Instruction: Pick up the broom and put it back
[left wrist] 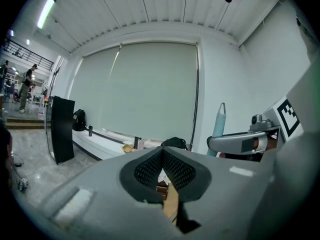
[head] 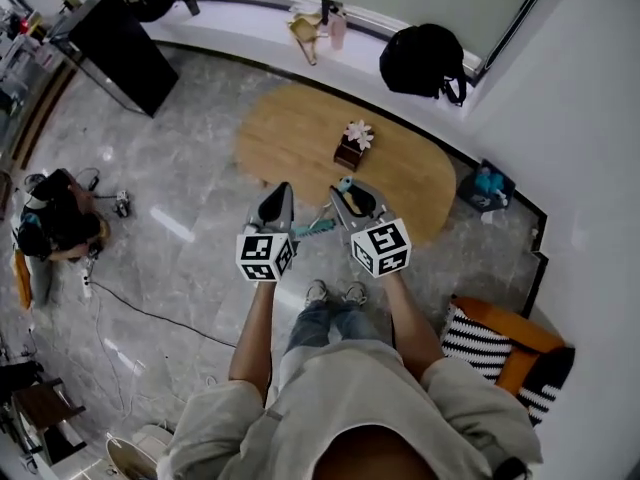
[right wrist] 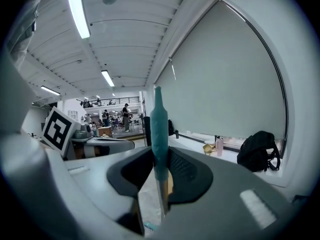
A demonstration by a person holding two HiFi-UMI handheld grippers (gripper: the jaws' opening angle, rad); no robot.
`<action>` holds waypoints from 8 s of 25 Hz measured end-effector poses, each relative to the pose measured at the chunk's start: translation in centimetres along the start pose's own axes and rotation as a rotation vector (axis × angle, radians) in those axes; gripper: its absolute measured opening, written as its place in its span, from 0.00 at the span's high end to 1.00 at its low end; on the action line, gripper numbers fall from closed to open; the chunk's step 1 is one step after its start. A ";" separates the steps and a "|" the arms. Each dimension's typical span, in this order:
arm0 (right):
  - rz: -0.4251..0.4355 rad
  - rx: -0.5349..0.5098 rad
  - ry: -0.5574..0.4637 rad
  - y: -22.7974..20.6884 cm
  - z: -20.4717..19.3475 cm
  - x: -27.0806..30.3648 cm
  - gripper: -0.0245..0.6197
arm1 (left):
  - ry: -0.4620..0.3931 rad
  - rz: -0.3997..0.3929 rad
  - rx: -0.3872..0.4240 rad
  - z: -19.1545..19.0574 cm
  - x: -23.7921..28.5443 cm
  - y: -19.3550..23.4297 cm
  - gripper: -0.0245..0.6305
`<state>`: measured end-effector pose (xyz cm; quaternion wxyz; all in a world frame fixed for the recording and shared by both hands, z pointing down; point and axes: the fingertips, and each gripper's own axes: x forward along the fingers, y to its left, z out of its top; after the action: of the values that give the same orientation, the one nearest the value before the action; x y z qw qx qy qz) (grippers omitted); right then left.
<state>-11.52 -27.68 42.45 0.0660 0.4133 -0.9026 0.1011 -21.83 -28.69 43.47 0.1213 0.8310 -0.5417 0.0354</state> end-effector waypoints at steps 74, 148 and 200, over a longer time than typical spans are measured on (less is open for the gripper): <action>-0.249 0.155 0.138 -19.2 -13.1 -34.6 0.81 | 0.203 -0.421 0.101 -9.8 8.3 -37.2 0.96; -0.134 0.269 0.271 -26.9 -32.9 -20.3 0.71 | 0.317 -0.288 -0.032 -27.3 14.1 -26.5 0.96; -0.754 -0.026 -0.084 -26.2 1.0 -44.0 0.96 | -0.005 -0.343 0.142 4.6 6.5 -30.8 0.96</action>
<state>36.89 -12.35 35.95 0.0668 0.7193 -0.6903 0.0411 8.47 -23.81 35.28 0.0651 0.9178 -0.3883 0.0501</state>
